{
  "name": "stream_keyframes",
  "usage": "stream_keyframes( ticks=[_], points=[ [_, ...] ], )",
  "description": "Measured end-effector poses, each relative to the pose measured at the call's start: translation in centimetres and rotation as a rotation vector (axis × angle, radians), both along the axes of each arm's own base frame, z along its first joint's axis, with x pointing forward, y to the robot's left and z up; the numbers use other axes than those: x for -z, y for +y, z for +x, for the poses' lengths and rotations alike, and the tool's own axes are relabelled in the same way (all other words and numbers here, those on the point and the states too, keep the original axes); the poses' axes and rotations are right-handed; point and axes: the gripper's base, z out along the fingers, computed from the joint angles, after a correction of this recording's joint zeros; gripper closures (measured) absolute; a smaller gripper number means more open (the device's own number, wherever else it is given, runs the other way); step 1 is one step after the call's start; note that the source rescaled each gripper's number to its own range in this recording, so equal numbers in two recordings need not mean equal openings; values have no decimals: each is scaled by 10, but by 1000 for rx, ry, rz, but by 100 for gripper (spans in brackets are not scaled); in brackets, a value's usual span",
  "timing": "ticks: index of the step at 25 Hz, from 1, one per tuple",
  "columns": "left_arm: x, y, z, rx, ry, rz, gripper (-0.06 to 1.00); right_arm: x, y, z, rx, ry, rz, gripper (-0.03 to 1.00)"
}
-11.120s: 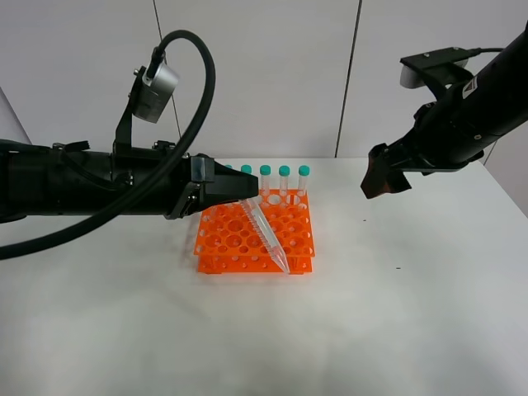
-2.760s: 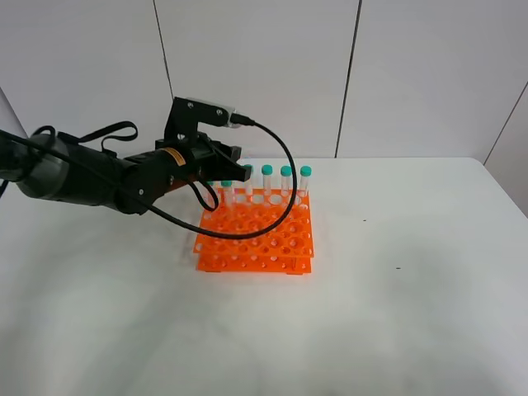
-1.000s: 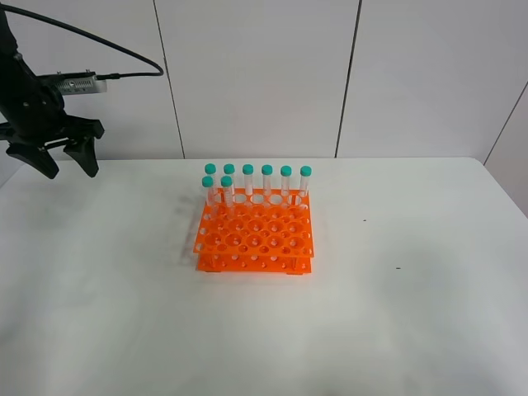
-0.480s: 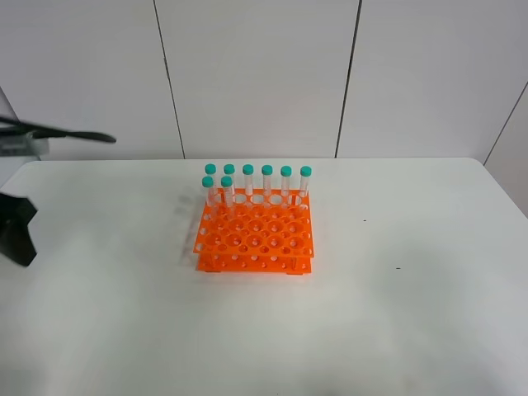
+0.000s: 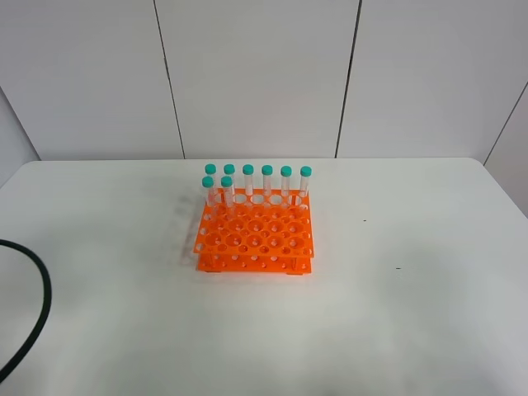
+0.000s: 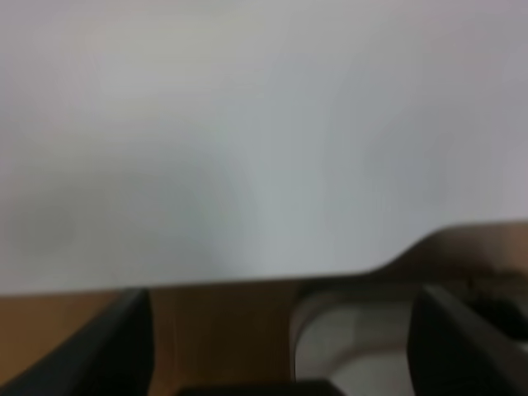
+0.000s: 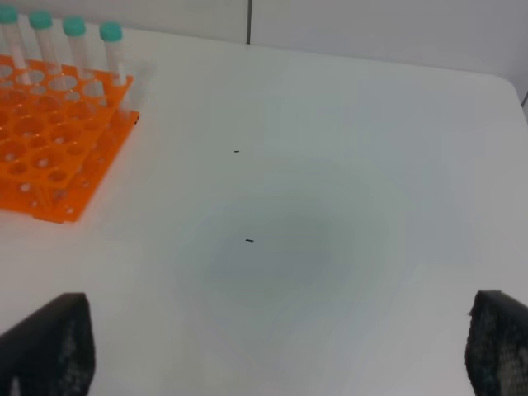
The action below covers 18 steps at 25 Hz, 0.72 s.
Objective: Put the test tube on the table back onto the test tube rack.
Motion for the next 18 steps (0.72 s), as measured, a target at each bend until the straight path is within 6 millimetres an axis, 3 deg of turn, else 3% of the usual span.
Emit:
stream_keyframes(
  ticks=[18],
  points=[
    [-17,-1,-69,0,-498,10,-6,0,0,0,0,0,0,-3]
  ],
)
